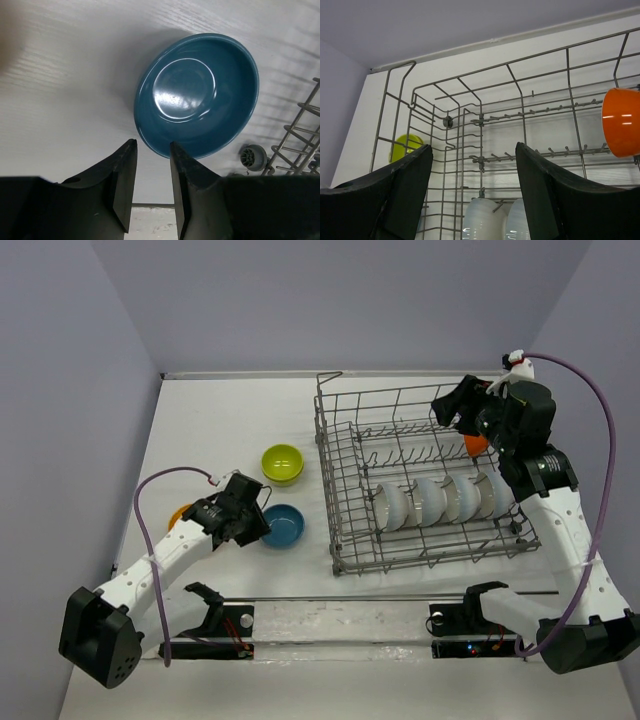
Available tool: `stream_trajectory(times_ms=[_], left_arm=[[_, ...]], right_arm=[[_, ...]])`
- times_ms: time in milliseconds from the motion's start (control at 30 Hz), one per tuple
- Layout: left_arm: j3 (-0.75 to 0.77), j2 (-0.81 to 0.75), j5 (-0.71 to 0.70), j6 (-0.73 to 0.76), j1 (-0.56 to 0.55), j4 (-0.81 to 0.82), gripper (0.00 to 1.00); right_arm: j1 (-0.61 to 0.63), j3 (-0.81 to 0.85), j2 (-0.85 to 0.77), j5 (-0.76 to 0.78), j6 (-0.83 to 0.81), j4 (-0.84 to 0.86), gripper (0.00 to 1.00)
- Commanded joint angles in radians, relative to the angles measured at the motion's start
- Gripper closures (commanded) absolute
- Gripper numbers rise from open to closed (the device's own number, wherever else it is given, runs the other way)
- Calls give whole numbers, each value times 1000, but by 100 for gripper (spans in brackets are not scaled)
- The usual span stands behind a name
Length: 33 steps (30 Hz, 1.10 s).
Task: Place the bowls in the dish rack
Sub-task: Pick up the bowl from the center of the board.
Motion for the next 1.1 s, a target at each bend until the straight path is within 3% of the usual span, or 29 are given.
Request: stream_trajectory(times_ms=[0,233,333,733,1067], left_arm=[[-36,-12,-22,-57,-5,-2,58],[-32,7,-50,-65,-5,-3,57],[-32,24,-58,-66,-5,7,53],[-12,110,-76,-51,-5,61,53],[1,164,-78,-27,-5,98,67]], right_arm=[[0,5,-3,-11,-3,50,27],[0,5,4,-14,-7,52,27],[0,2,3,-16,-8,53,27],[0,4,7,-23,-10,56,27],[0,4,14,-26,-13,56,27]])
